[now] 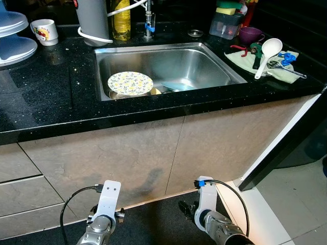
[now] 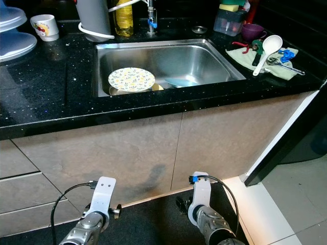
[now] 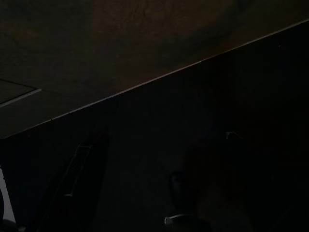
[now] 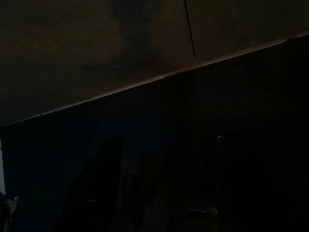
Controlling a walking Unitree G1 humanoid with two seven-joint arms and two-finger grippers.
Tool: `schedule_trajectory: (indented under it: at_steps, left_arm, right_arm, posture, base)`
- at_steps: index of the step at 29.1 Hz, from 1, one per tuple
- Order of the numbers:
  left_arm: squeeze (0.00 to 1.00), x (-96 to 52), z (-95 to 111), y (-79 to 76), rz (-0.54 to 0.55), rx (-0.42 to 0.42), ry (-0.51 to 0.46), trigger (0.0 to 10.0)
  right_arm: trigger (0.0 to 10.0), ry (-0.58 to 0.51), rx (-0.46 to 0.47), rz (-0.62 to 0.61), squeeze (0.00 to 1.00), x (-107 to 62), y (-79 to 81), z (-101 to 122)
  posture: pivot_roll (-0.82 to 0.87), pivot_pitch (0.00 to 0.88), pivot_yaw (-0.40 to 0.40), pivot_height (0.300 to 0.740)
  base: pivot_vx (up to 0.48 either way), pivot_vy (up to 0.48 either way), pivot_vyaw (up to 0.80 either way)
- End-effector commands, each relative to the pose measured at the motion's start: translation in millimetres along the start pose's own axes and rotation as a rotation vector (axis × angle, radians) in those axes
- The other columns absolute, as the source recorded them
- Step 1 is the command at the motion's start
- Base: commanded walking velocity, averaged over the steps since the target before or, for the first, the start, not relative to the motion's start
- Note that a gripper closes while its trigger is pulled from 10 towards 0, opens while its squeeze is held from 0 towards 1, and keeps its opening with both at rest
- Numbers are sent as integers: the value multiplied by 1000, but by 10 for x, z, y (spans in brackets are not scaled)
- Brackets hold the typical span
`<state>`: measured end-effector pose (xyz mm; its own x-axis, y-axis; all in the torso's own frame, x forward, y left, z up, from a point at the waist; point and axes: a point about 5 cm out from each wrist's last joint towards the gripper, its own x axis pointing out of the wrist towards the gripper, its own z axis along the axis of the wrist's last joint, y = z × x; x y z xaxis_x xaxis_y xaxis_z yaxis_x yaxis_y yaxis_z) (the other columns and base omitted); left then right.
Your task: Kitchen organization
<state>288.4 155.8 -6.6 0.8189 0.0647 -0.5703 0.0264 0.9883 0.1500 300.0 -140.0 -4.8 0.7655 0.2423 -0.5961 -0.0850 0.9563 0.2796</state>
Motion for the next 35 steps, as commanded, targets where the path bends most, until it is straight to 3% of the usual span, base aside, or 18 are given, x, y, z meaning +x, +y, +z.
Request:
schedule_trajectory:
  at_steps: [1,35]
  left_arm:
    - [0,-12,-76,-25,-8,-2,18,10000]
    - [0,-6,-74,-4,3,-31,21,10000]
  right_arm:
    - [10000,31,19,-9,0,-8,-24,-61]
    - [10000,27,18,-9,0,-5,-18,-48]
  posture:
    - [-63,193,-67,740]
    - [-64,191,-65,740]
  base:
    - [0,0,0]
    - [0,0,0]
